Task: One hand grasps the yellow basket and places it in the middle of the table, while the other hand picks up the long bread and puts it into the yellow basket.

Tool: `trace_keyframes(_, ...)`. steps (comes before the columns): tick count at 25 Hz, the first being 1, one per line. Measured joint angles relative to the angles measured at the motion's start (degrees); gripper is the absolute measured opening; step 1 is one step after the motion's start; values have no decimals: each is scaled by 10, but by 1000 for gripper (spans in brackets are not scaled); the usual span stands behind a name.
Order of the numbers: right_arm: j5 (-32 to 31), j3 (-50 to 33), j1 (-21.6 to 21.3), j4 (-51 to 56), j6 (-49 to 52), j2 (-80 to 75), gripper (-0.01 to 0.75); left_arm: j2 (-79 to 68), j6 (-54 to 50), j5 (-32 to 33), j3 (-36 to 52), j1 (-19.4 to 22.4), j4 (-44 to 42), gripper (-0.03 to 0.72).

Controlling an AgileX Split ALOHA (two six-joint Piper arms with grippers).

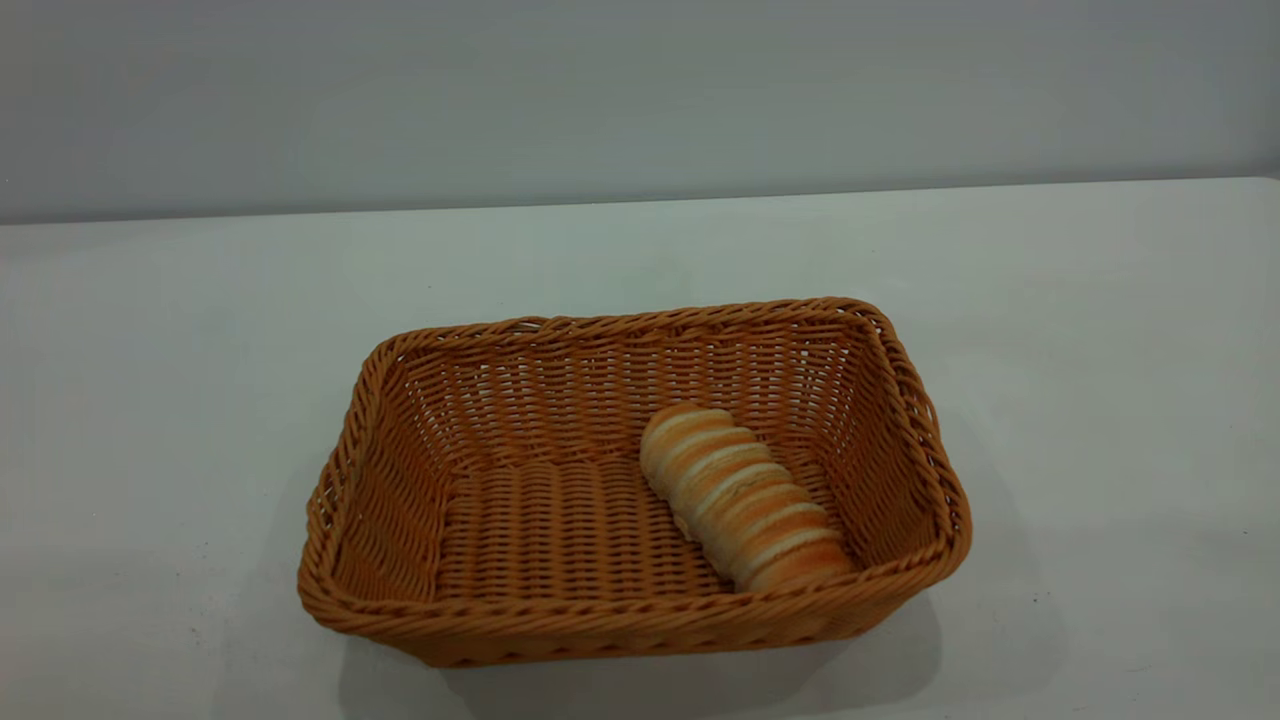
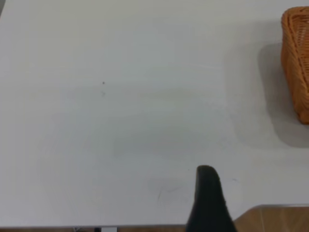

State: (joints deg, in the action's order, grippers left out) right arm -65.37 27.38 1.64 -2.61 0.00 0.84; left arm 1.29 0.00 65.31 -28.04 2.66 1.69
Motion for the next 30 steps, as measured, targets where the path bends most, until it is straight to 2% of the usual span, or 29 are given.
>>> trace_keyframes(5,0,0,1,0,0,0,533,0,0,0,0,-19,0,571)
trace_keyframes(30,0,0,1,0,0,0,533,0,0,0,0,-20,0,571)
